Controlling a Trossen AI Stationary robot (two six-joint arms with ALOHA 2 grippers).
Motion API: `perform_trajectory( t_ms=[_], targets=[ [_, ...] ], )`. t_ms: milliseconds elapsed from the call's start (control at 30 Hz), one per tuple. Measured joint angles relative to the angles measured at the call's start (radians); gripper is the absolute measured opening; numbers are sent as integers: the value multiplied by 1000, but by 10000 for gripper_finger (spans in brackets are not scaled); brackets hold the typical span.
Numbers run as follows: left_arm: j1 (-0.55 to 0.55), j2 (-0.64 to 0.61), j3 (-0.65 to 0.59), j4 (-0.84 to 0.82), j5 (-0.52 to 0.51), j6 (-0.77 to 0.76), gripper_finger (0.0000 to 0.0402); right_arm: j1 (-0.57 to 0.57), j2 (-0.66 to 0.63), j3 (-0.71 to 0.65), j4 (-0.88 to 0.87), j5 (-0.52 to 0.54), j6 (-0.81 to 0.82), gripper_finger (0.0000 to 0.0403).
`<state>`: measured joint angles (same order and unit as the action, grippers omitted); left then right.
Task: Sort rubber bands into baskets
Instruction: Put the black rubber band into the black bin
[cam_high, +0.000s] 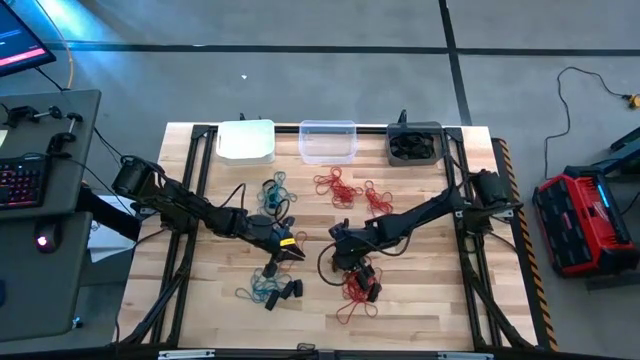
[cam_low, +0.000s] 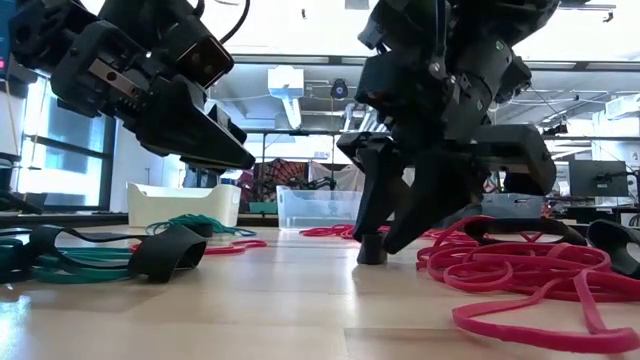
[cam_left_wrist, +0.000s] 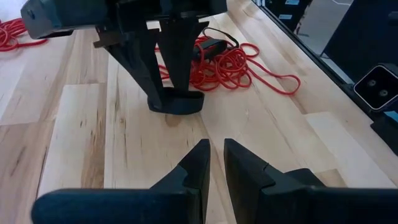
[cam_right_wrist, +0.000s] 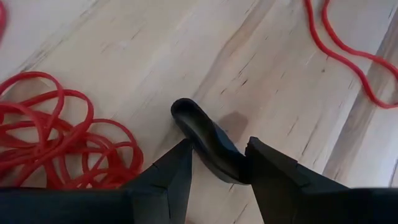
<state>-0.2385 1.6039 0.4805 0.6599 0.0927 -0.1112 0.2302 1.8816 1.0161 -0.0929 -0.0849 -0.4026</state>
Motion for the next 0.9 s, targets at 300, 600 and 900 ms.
perform_trajectory(
  t_ms=[300, 600, 900],
  targets=[
    [0, 0, 0, 0, -1, 0, 37, -19, 1, 0, 4, 3, 20, 58],
    [0, 0, 0, 1, -12, -8, 37, -23, -4, 41, -63, 21, 72, 6],
    [4, 0, 0, -2, -29, 25, 37, -43, -109, 122, -247, 339, 35, 2]
  ],
)
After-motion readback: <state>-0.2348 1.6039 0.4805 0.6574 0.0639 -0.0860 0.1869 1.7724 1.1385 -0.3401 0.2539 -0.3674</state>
